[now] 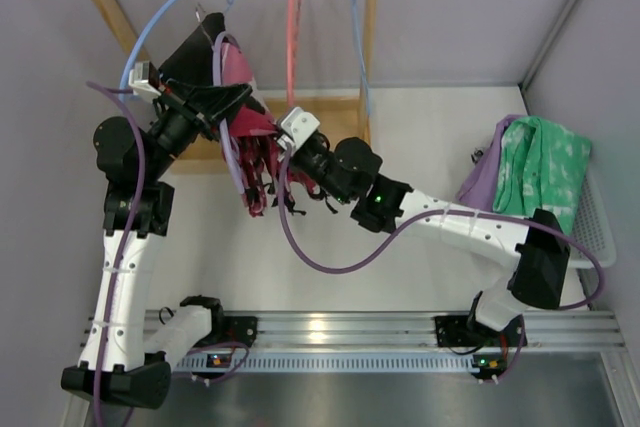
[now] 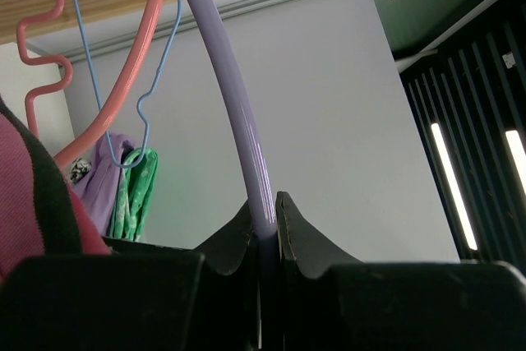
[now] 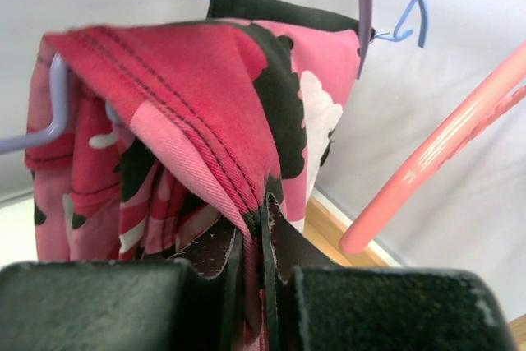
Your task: Remove the trousers from the hanger
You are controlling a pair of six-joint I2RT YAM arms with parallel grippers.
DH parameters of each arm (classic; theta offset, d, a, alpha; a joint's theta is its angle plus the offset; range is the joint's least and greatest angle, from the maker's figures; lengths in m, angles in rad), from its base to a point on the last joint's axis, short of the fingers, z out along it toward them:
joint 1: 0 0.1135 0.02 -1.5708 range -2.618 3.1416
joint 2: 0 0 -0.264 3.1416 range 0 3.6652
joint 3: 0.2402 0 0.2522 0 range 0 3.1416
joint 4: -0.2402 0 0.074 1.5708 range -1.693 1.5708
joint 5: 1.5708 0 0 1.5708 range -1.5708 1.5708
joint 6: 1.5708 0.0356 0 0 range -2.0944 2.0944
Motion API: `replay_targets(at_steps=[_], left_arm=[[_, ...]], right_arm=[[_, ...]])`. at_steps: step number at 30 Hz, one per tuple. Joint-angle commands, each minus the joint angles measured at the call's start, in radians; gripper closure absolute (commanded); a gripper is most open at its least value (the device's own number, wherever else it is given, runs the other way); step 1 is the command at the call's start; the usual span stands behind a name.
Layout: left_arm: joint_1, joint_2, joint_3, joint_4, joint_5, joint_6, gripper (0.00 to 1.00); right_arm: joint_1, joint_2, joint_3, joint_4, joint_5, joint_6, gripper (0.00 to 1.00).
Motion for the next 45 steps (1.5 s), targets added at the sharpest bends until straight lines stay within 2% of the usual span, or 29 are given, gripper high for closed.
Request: replay_targets(at_steps=[1,7,10,19,22,23,24,30,35,45], left_arm=[[-0.001,-0.050,0.016,0.213,-0.012,0.007,1.00],[-0.001,-0.044,0.030,0.207,-0.012,0.002,1.00],[-0.001,-0.035,0.053,0.207,-0.017,-0.012,1.00],[-0.001,-0.015,0.088,0.209,-0.014,-0.027,1.00],[-0.001,-0.009,0.099,0.207,-0.014,-0.027,1.00],[-0.001,-0.009,0.100,0.207,-0.015,-0.029,1.00],[-0.003,-0.006,0.102,0.209,-0.016,-0.030,1.00],[-0.003,-0.005,0.102,0.209,-0.016,-0.030,1.00],[-0.001,-0.005,0.104,0.209,-0.016,-0.033,1.00],[-0.003,-0.005,0.107,0.207,-0.019,-0.030,1.00]], right_arm=[[-0.023,-0.076,0.105,0.024,0.006,0.004,1.00],[-0.043,-0.100,0.090,-0.003,0.003,0.008,1.00],[-0.043,-0.102,0.049,0.004,-0.054,0.034,1.00],[0.006,0.022,0.101,0.068,-0.097,0.091,1.00],[0.020,0.041,0.116,0.076,-0.118,0.096,0.91],[0.024,0.045,0.121,0.076,-0.126,0.097,0.86],[0.032,0.045,0.122,0.076,-0.147,0.096,0.76],[0.064,0.058,0.136,0.085,-0.143,0.085,0.65],[0.066,0.096,0.181,0.093,-0.034,0.084,0.65],[0.061,0.120,0.188,0.085,0.018,0.042,0.66]])
